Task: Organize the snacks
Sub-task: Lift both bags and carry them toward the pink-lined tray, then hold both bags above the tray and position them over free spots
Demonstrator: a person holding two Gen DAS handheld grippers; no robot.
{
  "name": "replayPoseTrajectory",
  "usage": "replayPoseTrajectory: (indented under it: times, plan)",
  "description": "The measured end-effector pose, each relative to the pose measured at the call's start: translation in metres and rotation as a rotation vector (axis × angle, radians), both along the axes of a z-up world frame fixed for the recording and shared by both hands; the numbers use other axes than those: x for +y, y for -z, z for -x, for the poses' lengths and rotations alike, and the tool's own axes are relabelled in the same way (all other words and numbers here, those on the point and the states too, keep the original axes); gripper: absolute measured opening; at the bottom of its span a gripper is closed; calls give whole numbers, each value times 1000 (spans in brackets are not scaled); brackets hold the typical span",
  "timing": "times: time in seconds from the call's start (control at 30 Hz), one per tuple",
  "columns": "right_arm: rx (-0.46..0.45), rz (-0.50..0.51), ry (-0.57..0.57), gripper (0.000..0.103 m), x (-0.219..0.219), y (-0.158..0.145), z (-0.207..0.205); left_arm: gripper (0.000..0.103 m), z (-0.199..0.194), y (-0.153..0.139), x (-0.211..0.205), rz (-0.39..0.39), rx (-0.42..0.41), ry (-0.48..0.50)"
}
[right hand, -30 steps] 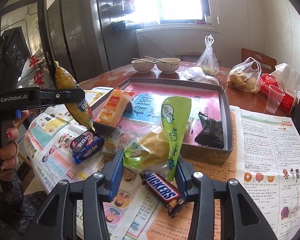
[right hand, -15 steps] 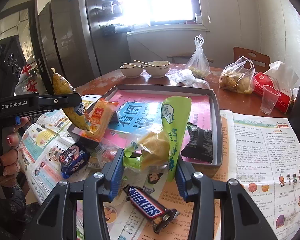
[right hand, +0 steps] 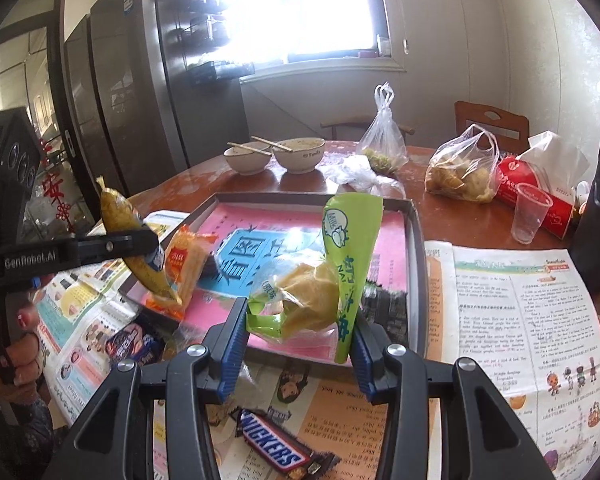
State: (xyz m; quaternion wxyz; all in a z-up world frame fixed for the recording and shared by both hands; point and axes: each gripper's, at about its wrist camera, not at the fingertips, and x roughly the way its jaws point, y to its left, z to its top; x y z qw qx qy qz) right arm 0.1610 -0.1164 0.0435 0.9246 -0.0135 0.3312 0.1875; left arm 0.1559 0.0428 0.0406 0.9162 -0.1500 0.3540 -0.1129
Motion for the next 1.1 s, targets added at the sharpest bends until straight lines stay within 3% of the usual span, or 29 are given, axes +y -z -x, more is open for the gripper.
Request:
replayPoseTrajectory:
  times: [0.37, 1.1]
  plan:
    - [-25, -22, 56, 46, -11, -8, -14, 18, -9, 9, -3, 2, 21, 1]
    - [37, 41, 75, 46, -13, 18, -29, 18, -23, 27, -9, -8, 67, -3]
